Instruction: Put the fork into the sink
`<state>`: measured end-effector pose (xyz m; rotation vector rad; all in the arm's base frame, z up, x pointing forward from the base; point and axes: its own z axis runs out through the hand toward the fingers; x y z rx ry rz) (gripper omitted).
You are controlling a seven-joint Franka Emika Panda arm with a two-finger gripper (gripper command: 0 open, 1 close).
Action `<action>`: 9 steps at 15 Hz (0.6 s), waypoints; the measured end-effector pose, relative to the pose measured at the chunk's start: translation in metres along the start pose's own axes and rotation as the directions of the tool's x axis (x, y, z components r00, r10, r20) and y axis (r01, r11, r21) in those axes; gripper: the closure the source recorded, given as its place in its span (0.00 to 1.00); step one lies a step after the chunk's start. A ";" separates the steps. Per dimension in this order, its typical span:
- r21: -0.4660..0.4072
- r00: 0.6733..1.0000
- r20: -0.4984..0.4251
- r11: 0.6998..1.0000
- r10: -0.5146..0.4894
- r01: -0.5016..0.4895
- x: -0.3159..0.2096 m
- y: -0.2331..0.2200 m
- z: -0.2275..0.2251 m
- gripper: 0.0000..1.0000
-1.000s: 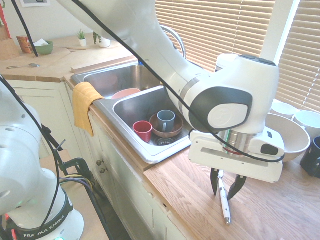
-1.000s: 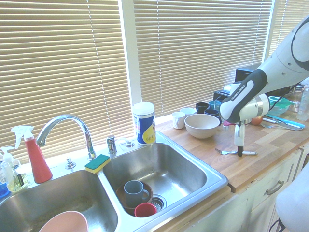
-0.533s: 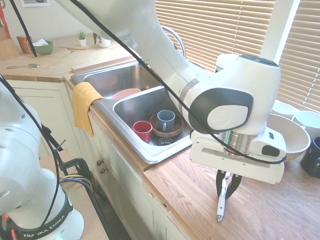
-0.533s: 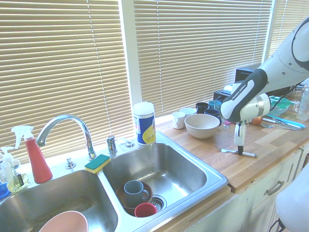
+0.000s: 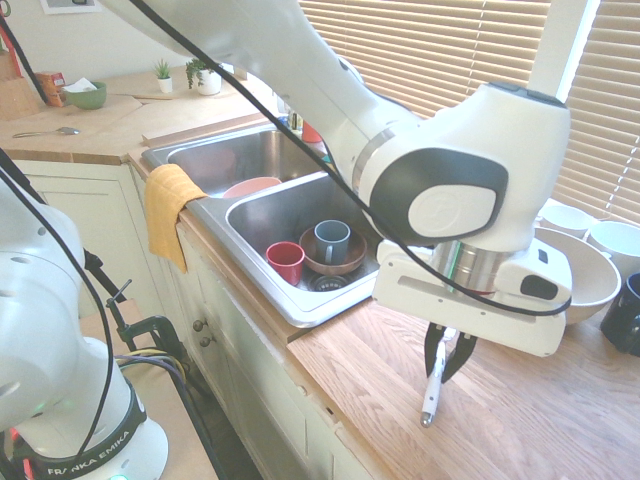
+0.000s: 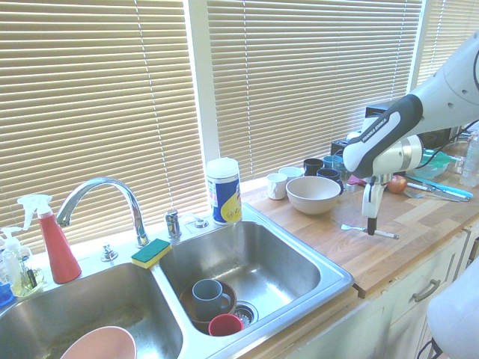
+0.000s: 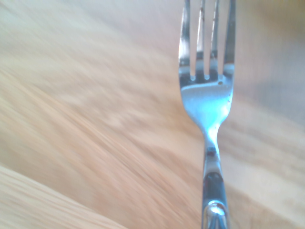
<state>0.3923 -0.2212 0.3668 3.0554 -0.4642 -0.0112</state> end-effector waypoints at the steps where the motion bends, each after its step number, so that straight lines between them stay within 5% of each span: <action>1: -0.001 1.000 -0.022 1.000 0.010 -0.010 -0.001 -0.015 -0.018 1.00; 5: -0.036 0.985 -0.086 0.988 0.148 -0.151 0.009 -0.105 -0.054 1.00; 9: 0.002 0.928 -0.156 0.940 0.339 -0.342 0.024 -0.210 -0.050 1.00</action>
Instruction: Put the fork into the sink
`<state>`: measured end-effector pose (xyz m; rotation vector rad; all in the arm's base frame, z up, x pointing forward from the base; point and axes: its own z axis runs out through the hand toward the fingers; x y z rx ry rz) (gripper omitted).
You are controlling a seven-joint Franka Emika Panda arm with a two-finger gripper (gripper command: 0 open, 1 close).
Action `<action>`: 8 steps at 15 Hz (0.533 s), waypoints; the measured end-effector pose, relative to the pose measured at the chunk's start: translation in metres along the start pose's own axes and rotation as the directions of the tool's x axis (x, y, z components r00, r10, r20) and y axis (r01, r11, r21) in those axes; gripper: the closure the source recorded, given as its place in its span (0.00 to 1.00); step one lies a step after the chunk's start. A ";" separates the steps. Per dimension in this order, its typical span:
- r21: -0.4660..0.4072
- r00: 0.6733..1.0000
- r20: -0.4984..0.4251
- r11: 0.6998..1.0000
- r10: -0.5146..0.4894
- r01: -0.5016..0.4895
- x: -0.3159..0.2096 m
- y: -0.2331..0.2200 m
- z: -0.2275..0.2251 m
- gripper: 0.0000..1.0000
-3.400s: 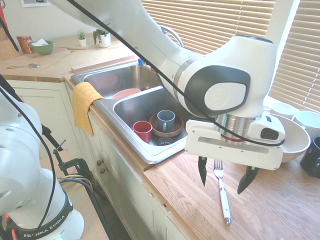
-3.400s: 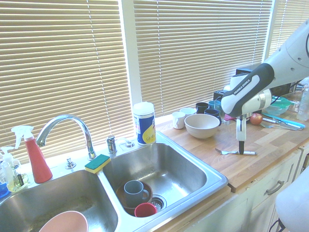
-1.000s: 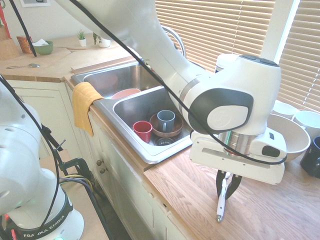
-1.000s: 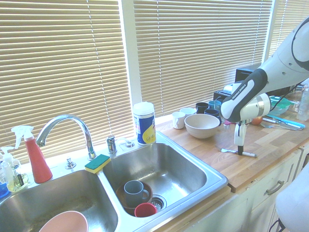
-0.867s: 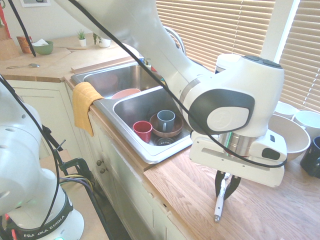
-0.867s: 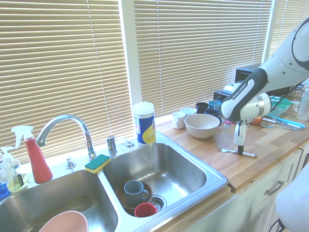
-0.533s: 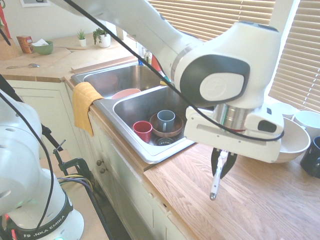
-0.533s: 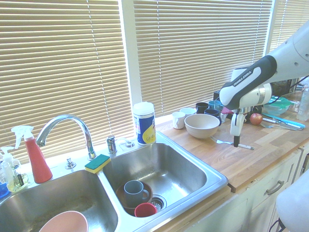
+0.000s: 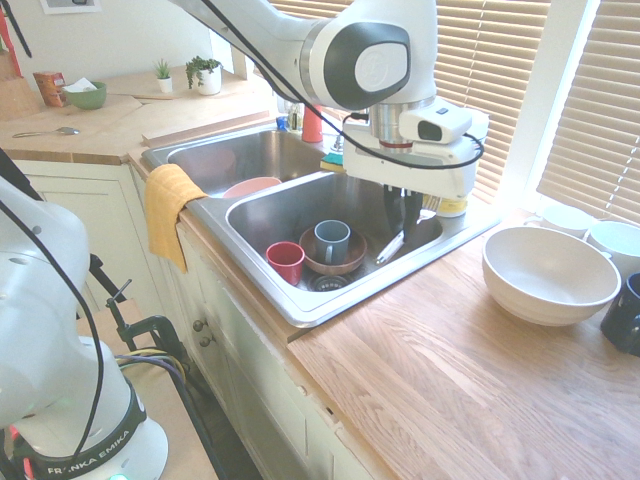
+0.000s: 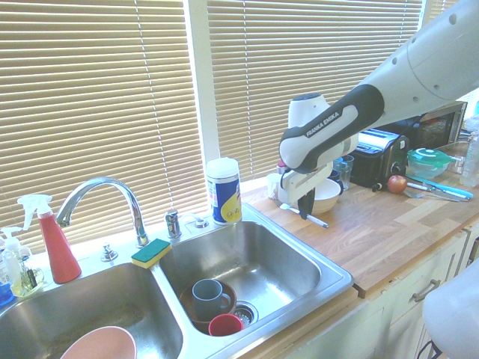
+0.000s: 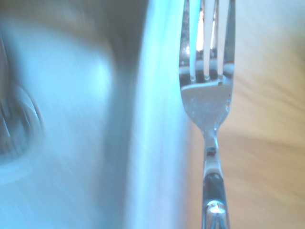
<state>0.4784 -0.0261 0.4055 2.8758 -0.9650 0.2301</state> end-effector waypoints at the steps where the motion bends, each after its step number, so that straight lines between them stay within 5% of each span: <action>1: 0.009 0.999 -0.005 0.999 0.033 -0.033 -0.012 -0.025 0.004 1.00; 8: 0.043 0.989 -0.015 0.988 0.149 -0.149 -0.075 -0.123 0.043 1.00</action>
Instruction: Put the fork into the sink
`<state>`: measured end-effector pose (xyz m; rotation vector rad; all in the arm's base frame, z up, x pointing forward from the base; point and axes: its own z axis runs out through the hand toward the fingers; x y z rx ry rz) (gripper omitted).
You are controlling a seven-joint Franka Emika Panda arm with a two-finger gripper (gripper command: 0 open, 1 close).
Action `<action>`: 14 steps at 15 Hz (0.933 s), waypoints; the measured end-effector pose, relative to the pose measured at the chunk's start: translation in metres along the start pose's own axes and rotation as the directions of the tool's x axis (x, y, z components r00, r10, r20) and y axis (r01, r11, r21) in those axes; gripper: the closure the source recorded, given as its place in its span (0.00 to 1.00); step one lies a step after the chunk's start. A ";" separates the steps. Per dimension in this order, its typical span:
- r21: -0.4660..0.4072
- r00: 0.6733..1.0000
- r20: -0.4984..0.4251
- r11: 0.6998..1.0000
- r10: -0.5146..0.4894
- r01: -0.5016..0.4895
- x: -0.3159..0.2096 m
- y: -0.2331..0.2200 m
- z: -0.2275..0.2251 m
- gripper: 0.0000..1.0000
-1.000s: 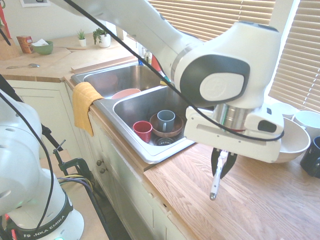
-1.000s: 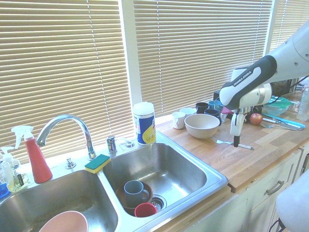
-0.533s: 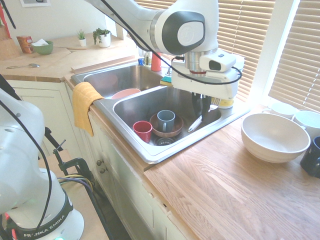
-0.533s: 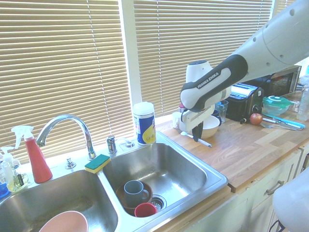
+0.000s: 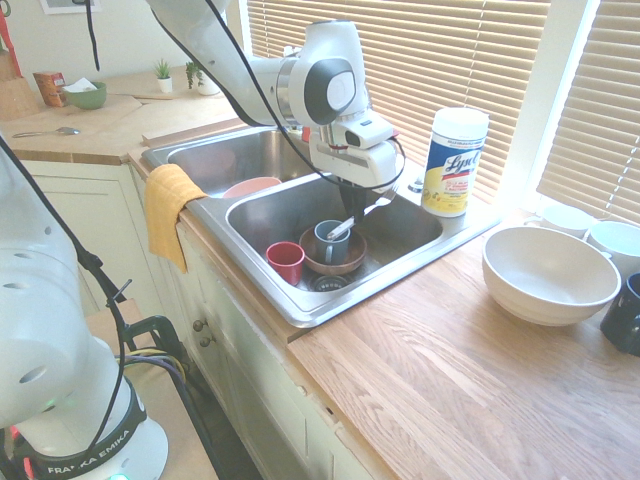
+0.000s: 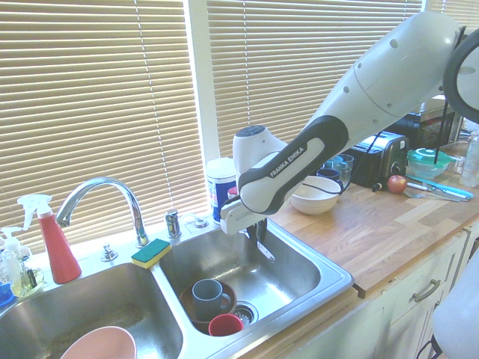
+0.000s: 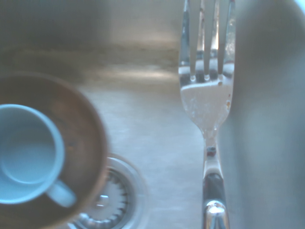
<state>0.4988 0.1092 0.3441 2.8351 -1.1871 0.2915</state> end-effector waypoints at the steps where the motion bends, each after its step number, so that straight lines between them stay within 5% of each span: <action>1: 0.002 1.000 0.005 1.000 0.003 -0.003 -0.010 -0.006 0.007 1.00; 14: -0.073 0.996 0.060 0.996 0.060 -0.056 -0.041 -0.017 0.148 1.00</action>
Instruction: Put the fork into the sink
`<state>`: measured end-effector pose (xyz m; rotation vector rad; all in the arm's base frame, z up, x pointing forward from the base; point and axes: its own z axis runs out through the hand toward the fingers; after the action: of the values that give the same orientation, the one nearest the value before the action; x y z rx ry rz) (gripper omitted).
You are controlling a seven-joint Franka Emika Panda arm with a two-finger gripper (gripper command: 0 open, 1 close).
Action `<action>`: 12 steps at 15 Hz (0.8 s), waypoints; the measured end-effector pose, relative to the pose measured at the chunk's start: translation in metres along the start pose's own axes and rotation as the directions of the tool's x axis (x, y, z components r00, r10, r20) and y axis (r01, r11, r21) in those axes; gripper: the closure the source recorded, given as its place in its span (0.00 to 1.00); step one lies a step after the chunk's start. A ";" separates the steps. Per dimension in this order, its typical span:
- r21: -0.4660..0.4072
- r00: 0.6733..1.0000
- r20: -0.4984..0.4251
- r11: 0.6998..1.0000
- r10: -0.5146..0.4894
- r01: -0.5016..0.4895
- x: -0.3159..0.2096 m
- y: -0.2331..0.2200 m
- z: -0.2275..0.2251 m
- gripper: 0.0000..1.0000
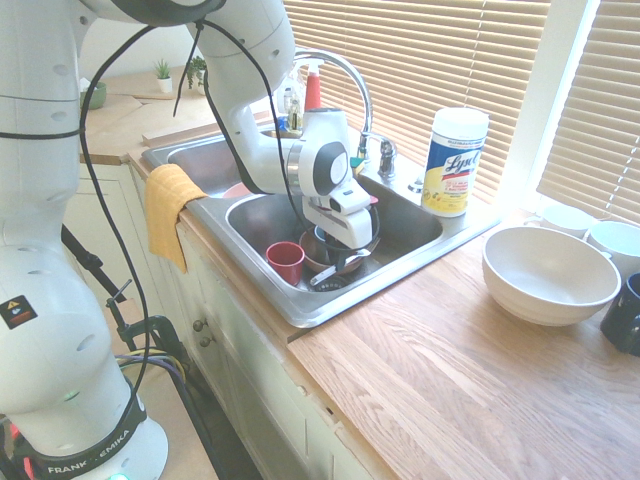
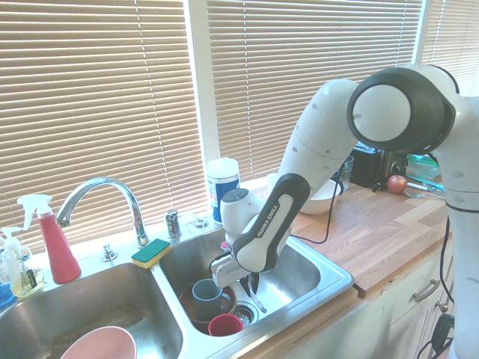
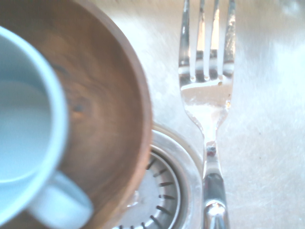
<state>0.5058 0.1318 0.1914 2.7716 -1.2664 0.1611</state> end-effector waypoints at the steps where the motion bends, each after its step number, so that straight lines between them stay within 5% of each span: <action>1: -0.005 1.000 0.003 1.000 0.006 -0.006 0.002 0.002 0.008 1.00; 3: -0.014 1.000 0.015 1.000 0.013 -0.013 0.003 0.006 0.024 1.00; 4: -0.017 1.000 0.026 1.000 0.011 -0.010 0.001 0.007 0.030 0.00; 12: -0.006 0.997 0.081 1.000 -0.005 0.006 0.001 0.008 0.039 0.00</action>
<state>0.5022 0.1210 0.1530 2.8028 -1.2742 0.0451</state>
